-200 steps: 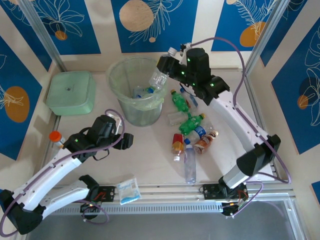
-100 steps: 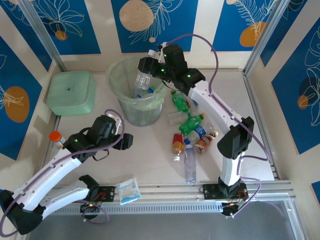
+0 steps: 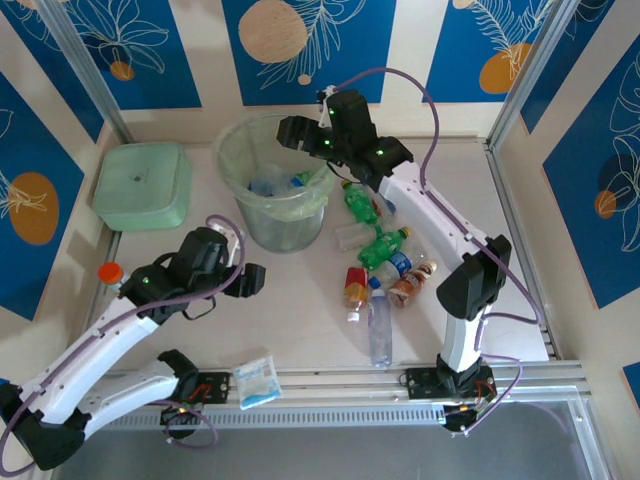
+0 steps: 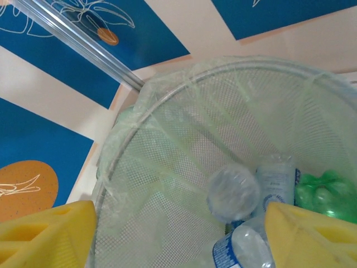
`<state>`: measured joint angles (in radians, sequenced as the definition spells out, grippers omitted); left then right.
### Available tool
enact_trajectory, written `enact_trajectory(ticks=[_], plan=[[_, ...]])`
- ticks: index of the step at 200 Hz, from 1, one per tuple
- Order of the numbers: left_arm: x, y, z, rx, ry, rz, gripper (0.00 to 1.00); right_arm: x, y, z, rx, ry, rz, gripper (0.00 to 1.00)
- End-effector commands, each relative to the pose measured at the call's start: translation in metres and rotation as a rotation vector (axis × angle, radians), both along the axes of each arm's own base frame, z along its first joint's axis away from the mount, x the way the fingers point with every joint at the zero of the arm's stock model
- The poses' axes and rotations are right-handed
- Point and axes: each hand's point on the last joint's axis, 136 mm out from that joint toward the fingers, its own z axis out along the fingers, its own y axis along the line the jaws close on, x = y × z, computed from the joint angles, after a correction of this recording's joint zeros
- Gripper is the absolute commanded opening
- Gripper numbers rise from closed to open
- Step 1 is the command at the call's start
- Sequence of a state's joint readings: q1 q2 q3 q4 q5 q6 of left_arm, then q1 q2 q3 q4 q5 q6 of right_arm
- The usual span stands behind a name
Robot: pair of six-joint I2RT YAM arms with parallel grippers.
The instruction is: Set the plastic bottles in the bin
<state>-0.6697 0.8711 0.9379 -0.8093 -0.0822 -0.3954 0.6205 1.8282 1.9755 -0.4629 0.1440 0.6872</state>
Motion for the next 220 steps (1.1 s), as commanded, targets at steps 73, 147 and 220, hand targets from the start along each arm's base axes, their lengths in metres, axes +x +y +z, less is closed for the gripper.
enact_trajectory(ticks=[73, 147, 220], plan=[[-0.007, -0.019, 0.014, -0.064, 0.035, -0.077, 0.77, -0.073, -0.139, 0.003, -0.099, 0.036, -0.262, 0.77], [-0.018, -0.059, -0.003, -0.125, 0.087, -0.159, 0.77, -0.139, -0.222, -0.129, -0.168, 0.367, -0.443, 0.76], [-0.034, -0.135, -0.051, -0.089, 0.150, -0.287, 0.81, -0.191, -0.284, -0.222, -0.170, 0.663, -0.631, 0.74]])
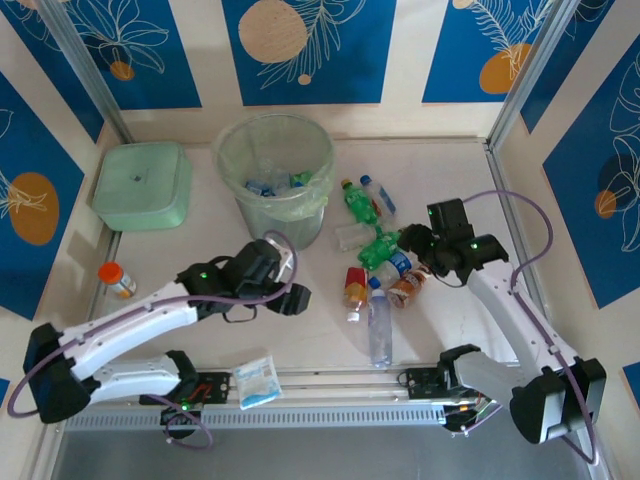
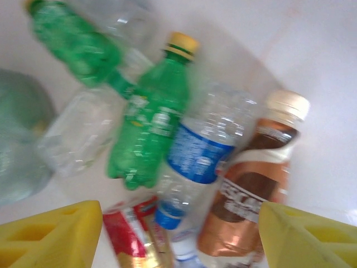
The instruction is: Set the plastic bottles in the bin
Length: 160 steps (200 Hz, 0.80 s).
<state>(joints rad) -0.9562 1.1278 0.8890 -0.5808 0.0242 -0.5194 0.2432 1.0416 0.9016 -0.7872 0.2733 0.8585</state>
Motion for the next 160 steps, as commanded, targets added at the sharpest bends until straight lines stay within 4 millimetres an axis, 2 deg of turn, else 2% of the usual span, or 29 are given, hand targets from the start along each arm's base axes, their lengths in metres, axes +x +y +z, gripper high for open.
enact_trajectory(ticks=[1, 40, 72, 104, 160], plan=[[0.001, -0.029, 0.000, -0.037, -0.017, -0.026, 0.81, -0.019, -0.013, -0.012, 0.047, 0.056, -0.077, 0.74], [-0.003, -0.071, -0.015, 0.035, -0.037, -0.106, 0.83, -0.025, -0.024, -0.014, 0.082, 0.052, -0.110, 0.74], [0.005, -0.094, -0.034, 0.129, -0.046, -0.092, 0.83, -0.025, -0.025, -0.017, 0.089, 0.058, -0.111, 0.74], [0.004, -0.122, -0.043, 0.166, -0.058, -0.110, 0.83, -0.024, -0.027, -0.020, 0.094, 0.065, -0.112, 0.74], [0.016, -0.144, -0.067, 0.264, -0.066, -0.109, 0.76, -0.026, -0.031, -0.024, 0.106, 0.072, -0.116, 0.74]])
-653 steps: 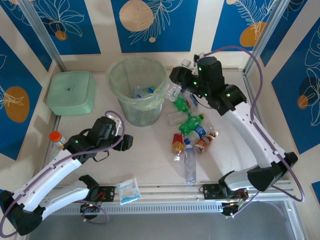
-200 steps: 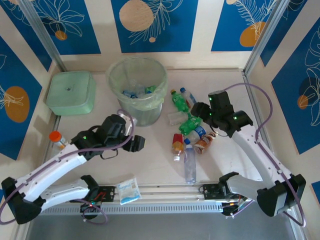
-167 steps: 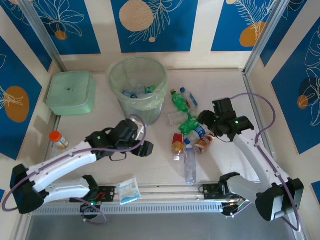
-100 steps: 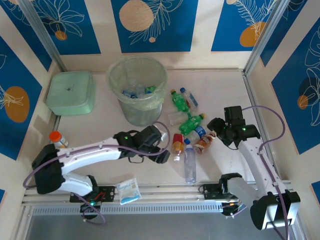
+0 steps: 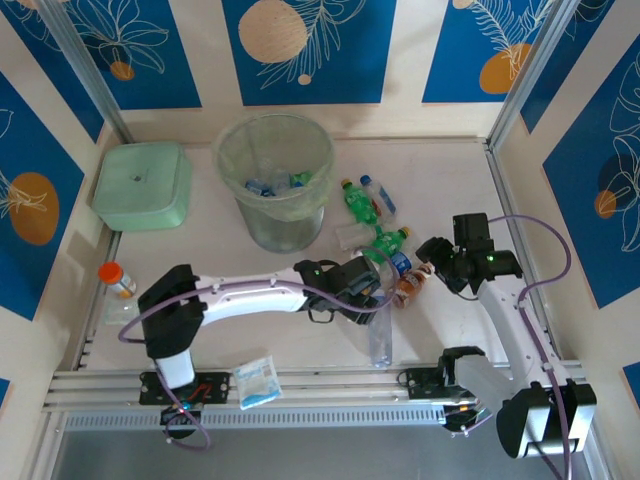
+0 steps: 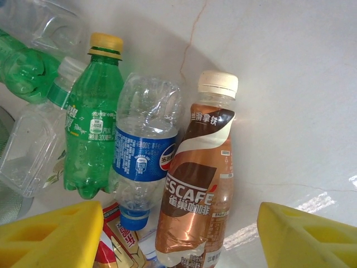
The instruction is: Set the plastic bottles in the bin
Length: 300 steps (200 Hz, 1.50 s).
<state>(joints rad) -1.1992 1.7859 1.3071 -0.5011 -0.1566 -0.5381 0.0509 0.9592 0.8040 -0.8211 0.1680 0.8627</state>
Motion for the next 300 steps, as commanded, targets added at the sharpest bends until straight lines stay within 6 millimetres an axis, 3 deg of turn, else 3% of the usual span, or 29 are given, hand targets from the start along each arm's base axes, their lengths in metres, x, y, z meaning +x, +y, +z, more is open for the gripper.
enact_trajectory(ticks=[1, 100, 224, 262, 300], plan=[[0.008, -0.001, -0.005, 0.057, -0.023, 0.017, 0.76, -0.003, 0.003, -0.002, 0.023, 0.007, 0.026, 0.74], [0.031, 0.002, -0.035, 0.197, -0.039, 0.081, 0.79, -0.003, 0.002, -0.001, 0.058, -0.010, 0.037, 0.74], [0.051, 0.003, -0.059, 0.262, -0.011, 0.136, 0.70, -0.006, 0.004, -0.007, 0.068, -0.006, 0.047, 0.74], [0.048, 0.003, -0.057, 0.249, -0.004, 0.132, 0.61, -0.013, -0.006, -0.012, 0.015, 0.039, 0.014, 0.74], [0.049, 0.000, -0.039, 0.218, -0.026, 0.121, 0.53, -0.026, -0.024, -0.025, -0.034, 0.116, -0.060, 0.74]])
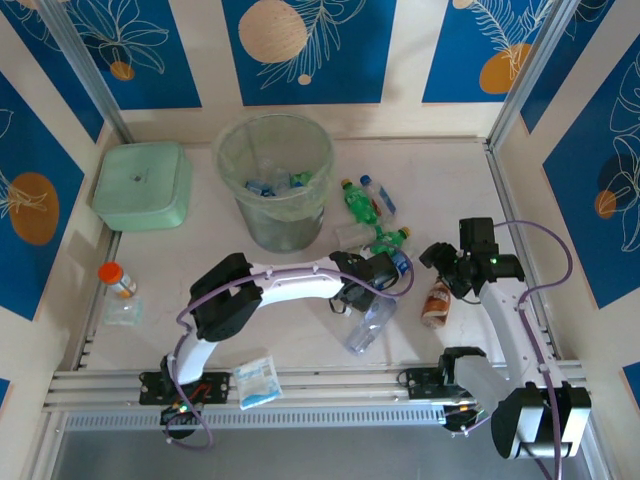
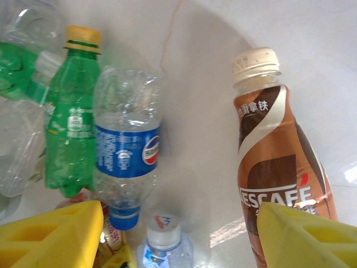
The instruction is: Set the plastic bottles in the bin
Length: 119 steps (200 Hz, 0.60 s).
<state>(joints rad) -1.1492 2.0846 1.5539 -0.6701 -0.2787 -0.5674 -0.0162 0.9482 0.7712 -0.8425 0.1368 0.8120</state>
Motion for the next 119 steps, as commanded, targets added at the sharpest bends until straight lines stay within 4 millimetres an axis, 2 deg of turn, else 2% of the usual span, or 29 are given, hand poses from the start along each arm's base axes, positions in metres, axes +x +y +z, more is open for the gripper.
enact_trajectory(ticks=[1, 44, 78, 95, 119], plan=[[0.002, 0.000, 0.019, -0.018, -0.017, -0.006, 0.53, -0.016, -0.014, -0.014, -0.038, 0.080, -0.052, 0.74], [0.001, 0.002, 0.047, -0.045, -0.044, -0.021, 0.51, -0.024, -0.027, -0.018, -0.028, 0.088, -0.114, 0.74], [-0.011, 0.002, 0.072, -0.065, -0.064, -0.059, 0.50, -0.025, -0.031, -0.017, -0.004, 0.075, -0.136, 0.74], [-0.021, 0.001, 0.093, -0.091, -0.074, -0.081, 0.49, -0.024, -0.034, -0.017, -0.003, 0.071, -0.142, 0.74], [-0.032, 0.006, 0.137, -0.161, -0.096, -0.107, 0.49, -0.024, -0.034, -0.017, 0.008, 0.065, -0.146, 0.74]])
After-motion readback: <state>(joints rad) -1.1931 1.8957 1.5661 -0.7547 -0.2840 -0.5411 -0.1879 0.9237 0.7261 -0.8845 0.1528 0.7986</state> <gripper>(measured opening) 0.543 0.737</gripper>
